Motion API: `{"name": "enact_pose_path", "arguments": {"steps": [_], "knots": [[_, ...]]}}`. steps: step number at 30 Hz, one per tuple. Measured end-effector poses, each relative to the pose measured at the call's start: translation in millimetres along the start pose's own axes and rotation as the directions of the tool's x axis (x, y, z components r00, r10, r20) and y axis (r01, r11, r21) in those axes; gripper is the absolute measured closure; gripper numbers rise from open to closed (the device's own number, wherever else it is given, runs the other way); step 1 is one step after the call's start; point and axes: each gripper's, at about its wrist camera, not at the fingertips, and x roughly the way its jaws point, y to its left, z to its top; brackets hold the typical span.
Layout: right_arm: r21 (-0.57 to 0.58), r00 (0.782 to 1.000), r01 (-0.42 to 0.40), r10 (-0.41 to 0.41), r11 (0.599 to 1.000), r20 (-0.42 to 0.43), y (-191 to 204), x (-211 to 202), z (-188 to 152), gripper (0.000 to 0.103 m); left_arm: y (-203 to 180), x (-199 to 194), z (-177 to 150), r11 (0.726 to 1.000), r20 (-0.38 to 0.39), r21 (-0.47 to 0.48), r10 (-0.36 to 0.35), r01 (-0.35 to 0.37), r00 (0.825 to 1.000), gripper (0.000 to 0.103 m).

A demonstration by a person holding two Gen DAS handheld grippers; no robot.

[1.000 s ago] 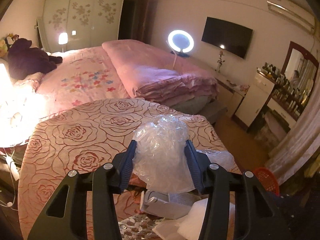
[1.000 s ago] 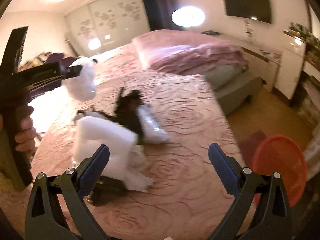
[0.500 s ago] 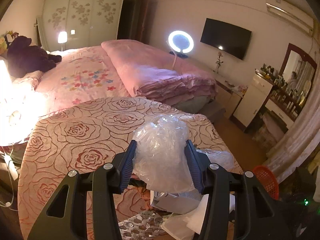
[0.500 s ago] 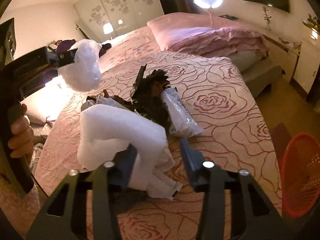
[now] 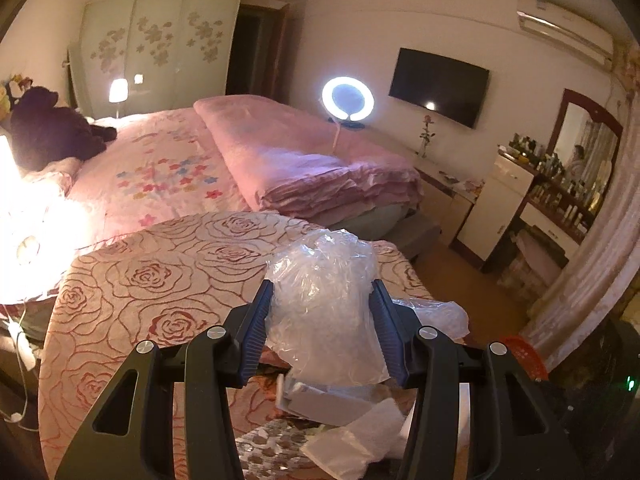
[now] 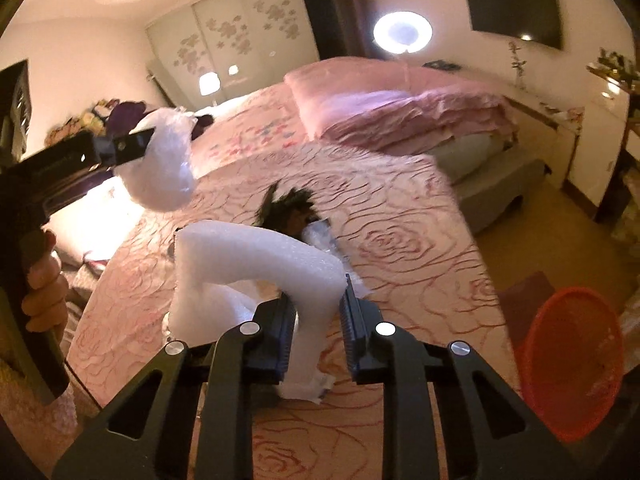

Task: Collect trash
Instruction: 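Carry both items over the red wastebasket and open both tools to drop them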

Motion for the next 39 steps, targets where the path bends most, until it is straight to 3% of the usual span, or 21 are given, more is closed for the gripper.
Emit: {"name": "enact_pose_path", "arguments": {"steps": [10,22,29,39], "knots": [[0.117,0.983,0.167,-0.174,0.979,0.051,-70.5,-32.4,-5.3,0.082,-61.1,8.0,-7.6,0.989,-0.037,0.103,-0.104,0.108,0.994,0.056],[0.276,0.923,0.361,-0.385,0.891,0.033,-161.3,-64.4,-36.1,0.082,-139.6,37.8,-33.3,0.950,-0.142,0.211,-0.205,0.232,0.968,0.056],[0.340,0.896,0.418,-0.443,0.842,-0.004,-193.0,-74.4,-55.5,0.082,-179.9,58.6,-56.3,0.920,-0.220,0.259,-0.241,0.295,0.945,0.056],[0.402,0.877,0.461,-0.474,0.791,-0.072,-231.3,-73.3,-75.5,0.082,-226.8,89.9,-78.6,0.884,-0.306,0.293,-0.273,0.364,0.912,0.056]]}}
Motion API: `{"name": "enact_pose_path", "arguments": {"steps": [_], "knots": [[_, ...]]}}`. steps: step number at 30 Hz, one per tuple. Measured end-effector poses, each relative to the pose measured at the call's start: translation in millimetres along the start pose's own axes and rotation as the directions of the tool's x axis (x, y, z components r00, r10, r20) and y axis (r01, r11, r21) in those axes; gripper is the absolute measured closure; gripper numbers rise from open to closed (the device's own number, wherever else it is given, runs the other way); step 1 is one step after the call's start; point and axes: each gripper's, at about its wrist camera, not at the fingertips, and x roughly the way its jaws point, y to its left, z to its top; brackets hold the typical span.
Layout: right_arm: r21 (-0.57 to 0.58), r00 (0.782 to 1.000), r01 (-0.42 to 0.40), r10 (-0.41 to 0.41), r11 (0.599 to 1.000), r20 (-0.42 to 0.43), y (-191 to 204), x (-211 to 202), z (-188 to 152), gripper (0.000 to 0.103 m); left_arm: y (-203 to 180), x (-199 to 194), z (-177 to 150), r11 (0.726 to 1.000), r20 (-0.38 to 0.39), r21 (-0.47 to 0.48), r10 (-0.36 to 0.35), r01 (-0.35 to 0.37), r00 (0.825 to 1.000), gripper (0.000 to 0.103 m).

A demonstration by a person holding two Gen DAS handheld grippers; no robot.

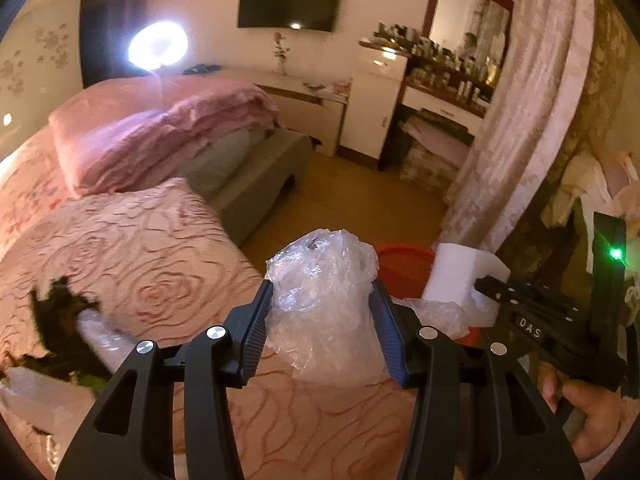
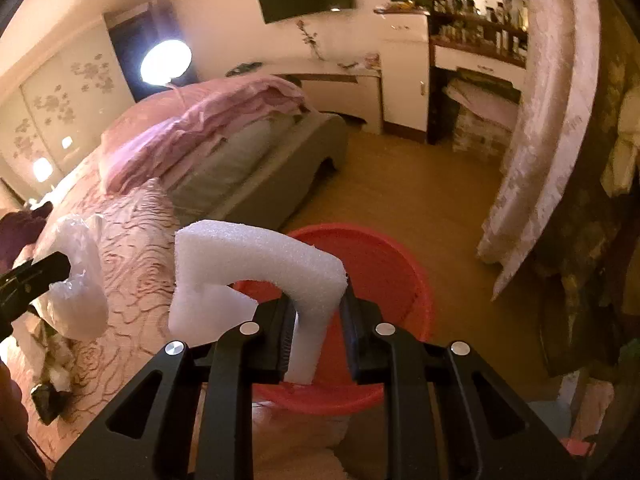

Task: Collect trash
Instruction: 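Carry both items over the red wastebasket and open both tools to drop them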

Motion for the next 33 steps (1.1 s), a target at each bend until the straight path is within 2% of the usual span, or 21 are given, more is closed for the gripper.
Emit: {"name": "enact_pose_path", "arguments": {"steps": [11,20,23,26,28,30,33], "knots": [[0.047,0.995,0.058,-0.054,0.997,-0.080,-29.9,32.8,-6.1,0.082,-38.5,65.1,-4.7,0.997,-0.102,0.072,-0.024,0.032,0.994,0.056],[0.056,0.987,0.064,-0.055,0.996,-0.153,-38.7,60.0,-14.6,0.079,-41.6,101.6,-13.9,0.995,-0.194,0.075,-0.044,0.059,0.980,0.052],[0.060,0.984,0.065,-0.054,0.996,-0.168,-39.6,64.7,-17.3,0.071,-43.2,105.5,-15.7,0.995,-0.201,0.073,-0.051,0.067,0.978,0.048],[0.066,0.983,0.062,-0.050,0.996,-0.176,-40.3,67.0,-18.5,0.069,-44.7,108.5,-16.8,0.994,-0.210,0.074,-0.059,0.076,0.976,0.044],[0.071,0.983,0.062,-0.048,0.996,-0.178,-41.1,66.7,-18.4,0.058,-46.1,109.9,-17.4,0.994,-0.213,0.072,-0.064,0.081,0.975,0.038],[0.090,0.984,0.064,-0.048,0.994,-0.170,-44.3,64.4,-18.3,0.051,-47.0,109.8,-17.0,0.994,-0.214,0.071,-0.069,0.086,0.974,0.036],[0.099,0.985,0.068,-0.051,0.993,-0.164,-47.0,61.4,-17.1,0.051,-47.7,109.1,-16.3,0.994,-0.213,0.072,-0.067,0.084,0.975,0.030]]}}
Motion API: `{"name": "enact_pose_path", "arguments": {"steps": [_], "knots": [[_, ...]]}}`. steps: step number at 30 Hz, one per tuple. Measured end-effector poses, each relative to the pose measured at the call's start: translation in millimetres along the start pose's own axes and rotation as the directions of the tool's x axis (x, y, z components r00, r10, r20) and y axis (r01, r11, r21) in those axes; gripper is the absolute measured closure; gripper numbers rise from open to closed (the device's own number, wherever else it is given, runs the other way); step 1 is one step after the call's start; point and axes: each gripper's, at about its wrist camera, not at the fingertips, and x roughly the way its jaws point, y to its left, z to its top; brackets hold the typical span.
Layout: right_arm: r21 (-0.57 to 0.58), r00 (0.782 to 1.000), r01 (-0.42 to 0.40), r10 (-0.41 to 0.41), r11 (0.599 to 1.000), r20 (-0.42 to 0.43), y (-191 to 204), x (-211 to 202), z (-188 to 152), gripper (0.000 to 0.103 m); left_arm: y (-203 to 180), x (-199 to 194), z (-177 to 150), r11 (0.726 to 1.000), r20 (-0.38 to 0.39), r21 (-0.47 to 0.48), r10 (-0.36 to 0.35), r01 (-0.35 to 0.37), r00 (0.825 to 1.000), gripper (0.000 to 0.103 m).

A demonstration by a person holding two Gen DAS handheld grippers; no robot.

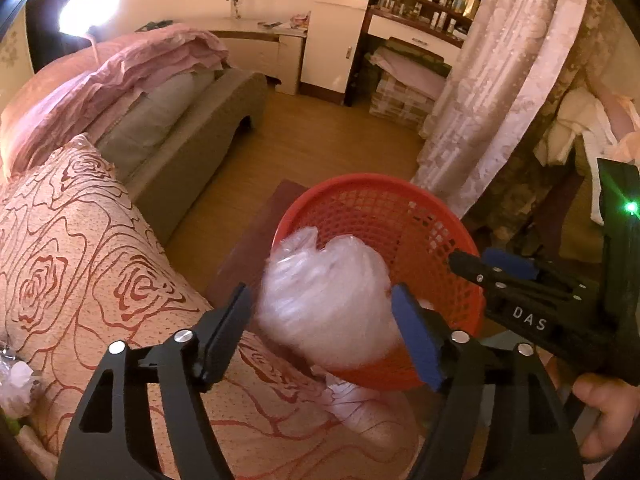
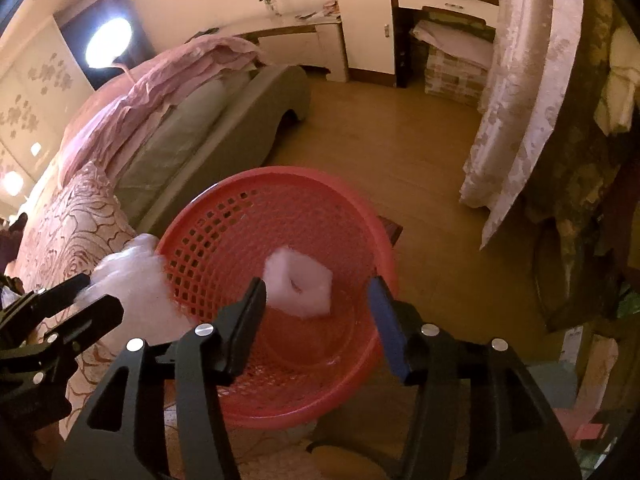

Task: Collect trash
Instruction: 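Carry both items over the red wastebasket and open both tools to drop them, then return the left tool to the trash pile and grasp the black plastic bag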

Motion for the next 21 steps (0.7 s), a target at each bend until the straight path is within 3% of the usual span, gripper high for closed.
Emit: {"name": "enact_pose_path", "arguments": {"steps": [11,16,21], "knots": [[-0.007,0.999,0.002,-0.002,1.000,0.041,1.3,-17.0,-3.9,0.050,-3.0,-20.1,-2.1,1.000,0.041,0.014,0.024,-0.024,0.999,0.029],[-0.006,0.996,-0.002,0.003,1.000,0.086,5.7,-30.9,-6.7,0.039,3.5,-39.0,-5.2,0.998,0.080,-0.006,0.061,-0.061,0.995,0.028],[-0.025,0.993,-0.025,0.028,0.999,0.117,16.2,-42.2,-9.9,0.036,10.8,-63.8,-8.7,0.996,0.125,-0.031,0.092,-0.089,0.988,0.028]]}}
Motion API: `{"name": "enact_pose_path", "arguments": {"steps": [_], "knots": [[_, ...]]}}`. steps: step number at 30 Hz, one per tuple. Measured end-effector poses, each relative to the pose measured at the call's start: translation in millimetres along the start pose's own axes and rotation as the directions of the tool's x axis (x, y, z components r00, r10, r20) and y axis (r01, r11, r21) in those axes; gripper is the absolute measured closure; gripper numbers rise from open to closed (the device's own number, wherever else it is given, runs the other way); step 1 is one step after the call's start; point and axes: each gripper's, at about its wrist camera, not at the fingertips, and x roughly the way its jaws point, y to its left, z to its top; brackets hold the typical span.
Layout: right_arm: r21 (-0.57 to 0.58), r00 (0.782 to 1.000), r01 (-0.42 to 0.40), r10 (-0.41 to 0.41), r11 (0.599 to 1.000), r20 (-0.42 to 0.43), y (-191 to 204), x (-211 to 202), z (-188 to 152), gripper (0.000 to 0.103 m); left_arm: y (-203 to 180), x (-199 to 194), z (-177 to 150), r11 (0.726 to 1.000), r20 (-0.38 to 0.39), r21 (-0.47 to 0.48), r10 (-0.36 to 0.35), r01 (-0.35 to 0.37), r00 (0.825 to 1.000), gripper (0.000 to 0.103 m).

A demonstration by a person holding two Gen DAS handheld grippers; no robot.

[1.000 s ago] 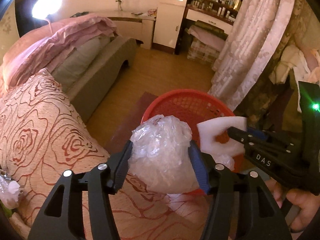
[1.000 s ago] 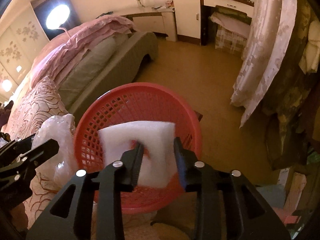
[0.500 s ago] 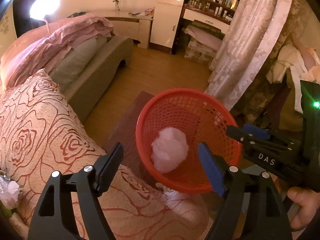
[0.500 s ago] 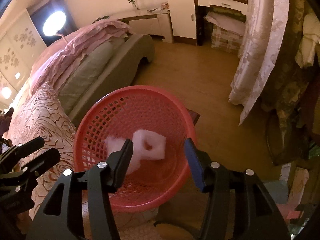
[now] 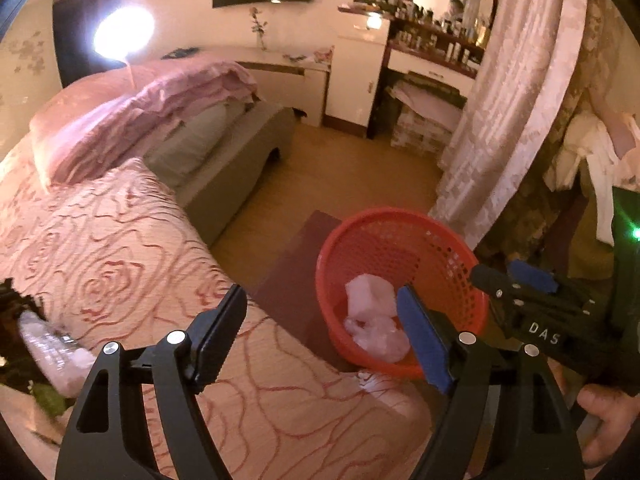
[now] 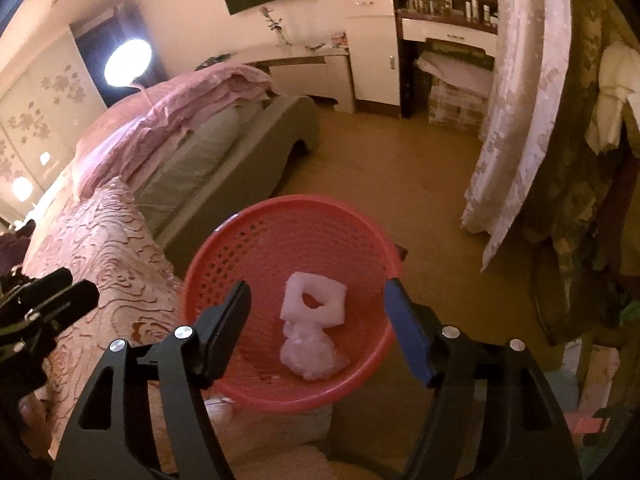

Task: Collect trash
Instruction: 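Return the left tool to the trash pile and grasp the black plastic bag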

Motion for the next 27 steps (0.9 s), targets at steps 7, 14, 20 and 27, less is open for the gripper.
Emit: {"name": "enact_pose_path", "arguments": {"steps": [7,14,20,27], "knots": [[-0.018,0.998,-0.062,0.062,0.998,0.030,21.6,-10.6,-3.8,0.023,18.6,-25.1,-7.0,0.999,0.026,-0.034,0.039,-0.038,0.999,0.028],[-0.081,0.994,-0.110,0.112,0.991,0.013,55.4,-11.3,-10.2,0.023,37.7,-44.6,-15.1,0.995,0.044,-0.073,0.077,-0.074,0.996,0.028],[-0.127,0.989,-0.147,0.148,0.981,-0.005,77.1,-12.8,-18.6,0.023,55.9,-59.3,-22.5,0.988,0.049,-0.112,0.113,-0.107,0.992,0.028],[-0.179,0.982,-0.191,0.190,0.965,-0.024,101.4,-15.8,-24.5,0.023,89.0,-81.7,-36.9,0.973,0.054,-0.168,0.170,-0.159,0.984,0.028]]}}
